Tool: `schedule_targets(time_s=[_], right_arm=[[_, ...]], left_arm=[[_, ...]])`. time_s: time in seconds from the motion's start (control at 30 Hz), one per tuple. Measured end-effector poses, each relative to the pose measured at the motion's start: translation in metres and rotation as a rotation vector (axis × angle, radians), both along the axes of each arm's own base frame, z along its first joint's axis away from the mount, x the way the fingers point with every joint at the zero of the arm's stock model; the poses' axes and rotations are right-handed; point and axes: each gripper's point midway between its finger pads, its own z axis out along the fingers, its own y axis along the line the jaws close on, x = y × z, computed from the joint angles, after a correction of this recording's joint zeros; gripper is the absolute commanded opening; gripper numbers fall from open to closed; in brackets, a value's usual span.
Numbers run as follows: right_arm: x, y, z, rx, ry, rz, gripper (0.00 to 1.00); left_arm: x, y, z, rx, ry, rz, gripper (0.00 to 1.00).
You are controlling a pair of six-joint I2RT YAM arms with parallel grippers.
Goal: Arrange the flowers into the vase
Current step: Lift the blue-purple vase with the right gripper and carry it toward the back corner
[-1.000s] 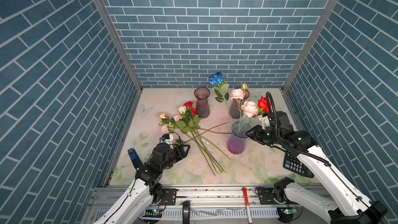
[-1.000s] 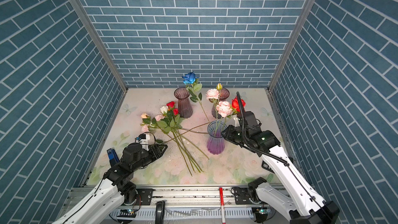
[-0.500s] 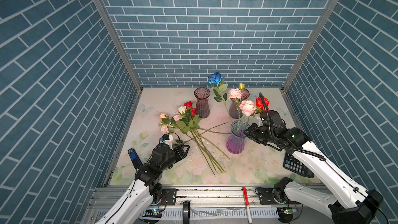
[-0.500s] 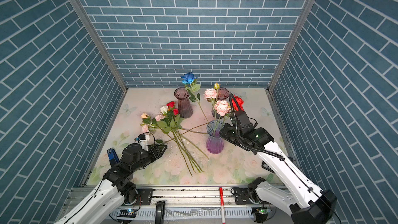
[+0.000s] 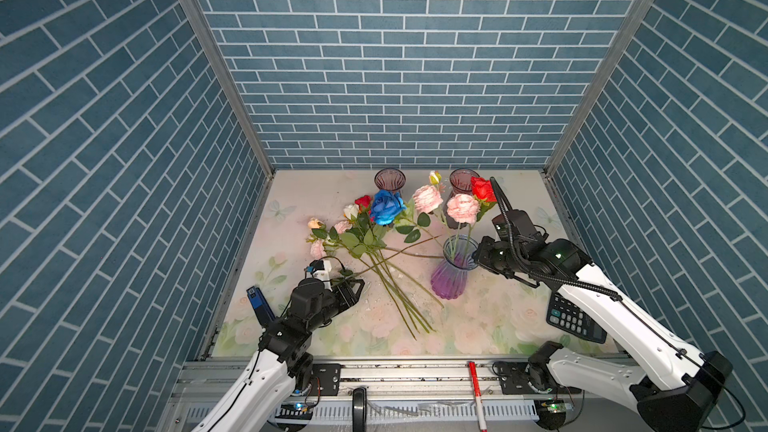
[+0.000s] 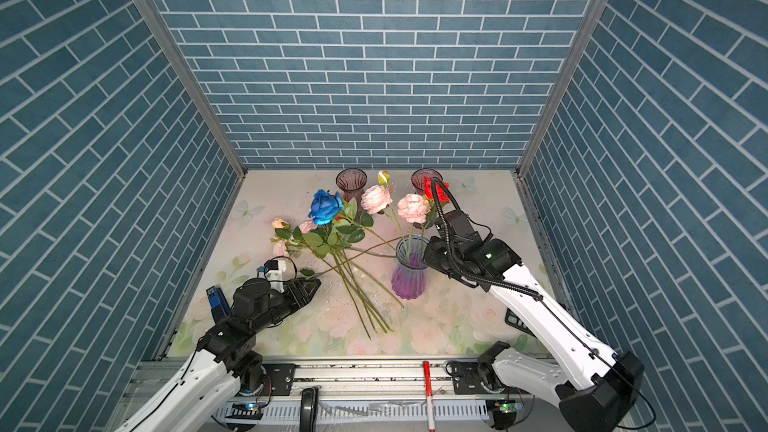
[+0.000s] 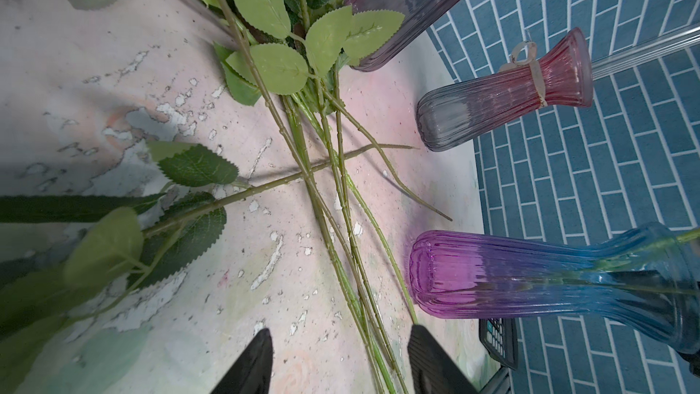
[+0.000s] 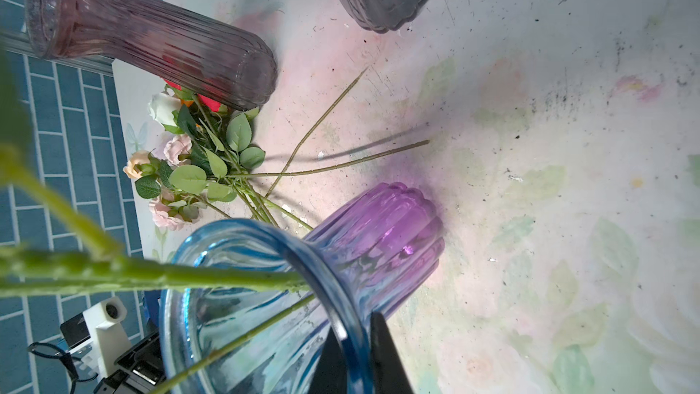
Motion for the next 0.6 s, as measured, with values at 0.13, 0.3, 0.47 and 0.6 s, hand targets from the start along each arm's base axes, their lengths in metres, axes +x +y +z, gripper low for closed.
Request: schedule_targets(time_s=[0.13, 0.3, 0.47, 0.6], right_arm=[[-0.001, -0.003, 0.001, -0.037, 0.024, 0.001, 0.00], [0.000, -0.017, 0.005, -0.088, 0.067, -0.006, 0.00], [0.014, -0.044, 0.014, -0.099, 0.092, -0.061, 0.00], [0.031, -0.067, 0.028, -0.074, 0.079, -0.121, 0.00]], left_arm=[[0.003, 0.003, -0.002, 0.000, 0.005, 0.006, 0.60], [0.010, 0.005, -0.007, -0.009, 0.030, 0.010, 0.60], [0.017, 0.003, -0.015, -0.021, 0.060, -0.004, 0.60], [0.019, -0.001, -0.020, -0.028, 0.080, -0.025, 0.60]])
